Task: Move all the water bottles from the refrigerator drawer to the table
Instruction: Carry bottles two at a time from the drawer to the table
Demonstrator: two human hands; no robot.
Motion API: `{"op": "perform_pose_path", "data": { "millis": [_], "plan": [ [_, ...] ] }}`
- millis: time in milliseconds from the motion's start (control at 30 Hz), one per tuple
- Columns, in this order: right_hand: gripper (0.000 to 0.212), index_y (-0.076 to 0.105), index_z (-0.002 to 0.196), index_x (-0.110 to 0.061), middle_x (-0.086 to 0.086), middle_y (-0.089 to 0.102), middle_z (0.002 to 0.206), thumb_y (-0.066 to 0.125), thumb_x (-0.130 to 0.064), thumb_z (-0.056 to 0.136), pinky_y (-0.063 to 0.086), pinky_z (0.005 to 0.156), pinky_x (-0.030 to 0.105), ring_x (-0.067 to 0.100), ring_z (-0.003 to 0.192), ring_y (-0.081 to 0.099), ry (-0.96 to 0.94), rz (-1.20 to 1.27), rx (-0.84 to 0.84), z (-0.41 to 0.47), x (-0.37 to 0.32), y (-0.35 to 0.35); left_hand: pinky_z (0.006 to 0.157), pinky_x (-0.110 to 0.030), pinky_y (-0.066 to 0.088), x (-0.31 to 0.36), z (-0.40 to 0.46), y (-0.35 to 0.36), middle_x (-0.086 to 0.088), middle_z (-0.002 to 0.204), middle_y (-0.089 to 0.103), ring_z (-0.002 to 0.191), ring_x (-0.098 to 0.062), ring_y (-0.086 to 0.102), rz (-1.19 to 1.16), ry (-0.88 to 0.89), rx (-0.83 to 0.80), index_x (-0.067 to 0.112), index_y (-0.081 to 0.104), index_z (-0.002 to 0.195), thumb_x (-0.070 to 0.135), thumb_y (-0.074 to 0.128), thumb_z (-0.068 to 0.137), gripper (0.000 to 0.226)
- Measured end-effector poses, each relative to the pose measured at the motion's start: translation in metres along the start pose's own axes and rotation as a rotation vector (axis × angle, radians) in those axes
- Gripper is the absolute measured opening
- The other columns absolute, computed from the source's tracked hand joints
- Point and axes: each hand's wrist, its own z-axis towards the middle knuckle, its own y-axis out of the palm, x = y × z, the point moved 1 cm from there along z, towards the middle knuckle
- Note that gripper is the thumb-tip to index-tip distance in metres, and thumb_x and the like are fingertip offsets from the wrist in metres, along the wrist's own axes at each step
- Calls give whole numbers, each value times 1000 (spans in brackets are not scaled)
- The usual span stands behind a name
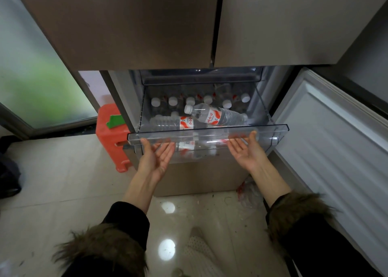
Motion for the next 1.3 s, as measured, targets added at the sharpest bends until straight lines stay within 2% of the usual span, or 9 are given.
{"op": "perform_pose_path", "data": {
  "millis": [233,400,500,633,733,800,1000,1167,1300],
  "plan": [
    [52,36,135,-6,19,42,141,36,-41,97,38,107,42,33,127,46,-13,18,44,1,-2,5,98,-37,45,0,-6,8,-22,137,46,121,-31,52,37,-8,31,3,46,89,51,27,94,52],
    [54,34,138,-5,20,41,142,35,-40,97,37,108,41,33,128,45,-25,16,38,0,-2,4,85,-33,51,0,-7,7,-22,136,48,117,-32,55,8,-26,25,2,47,91,51,30,93,52],
    [54,32,139,-4,20,43,139,35,-39,98,41,105,40,33,126,47,-11,-34,15,-1,-6,-1,77,-35,57,2,-6,0,-21,126,54,99,-29,62,44,-28,4,-3,47,108,50,30,94,58],
    [50,46,126,0,11,64,105,31,-40,100,51,82,36,24,93,62,-73,-581,107,0,-20,-10,90,-35,48,12,-5,-18,-9,103,63,109,-28,57,336,-43,-62,1,43,127,50,25,97,60],
    [43,59,109,0,4,64,76,38,-35,99,50,63,28,16,68,60,-335,-961,251,-3,-28,-11,87,-32,48,24,-11,-32,-7,98,69,100,-23,63,597,-6,-67,5,56,117,47,32,97,52],
    [37,63,98,-3,3,63,71,41,-32,98,51,67,32,14,62,58,-526,-1092,226,-9,-32,-4,80,-31,52,31,-19,-29,-6,87,73,90,-22,68,739,90,-51,7,63,103,42,38,96,43],
    [22,62,104,-11,7,65,97,48,-25,95,42,67,13,10,80,57,-864,-1419,-22,-10,-34,36,75,-23,57,42,-36,23,-3,90,71,82,-14,69,1054,438,-252,15,64,96,28,45,96,23],
    [40,50,130,-14,8,57,127,54,-26,93,46,96,38,24,115,54,-736,-1709,-189,38,-33,63,77,-24,54,46,3,52,-2,98,68,91,-12,64,1314,598,-233,16,63,103,22,50,94,17],
    [53,39,138,-21,9,48,136,58,-28,90,40,100,40,28,122,48,-563,-1958,-310,83,-33,73,91,-24,44,46,52,62,-3,120,63,107,-14,58,1691,528,-177,14,58,121,23,52,94,30]
  ]
}}
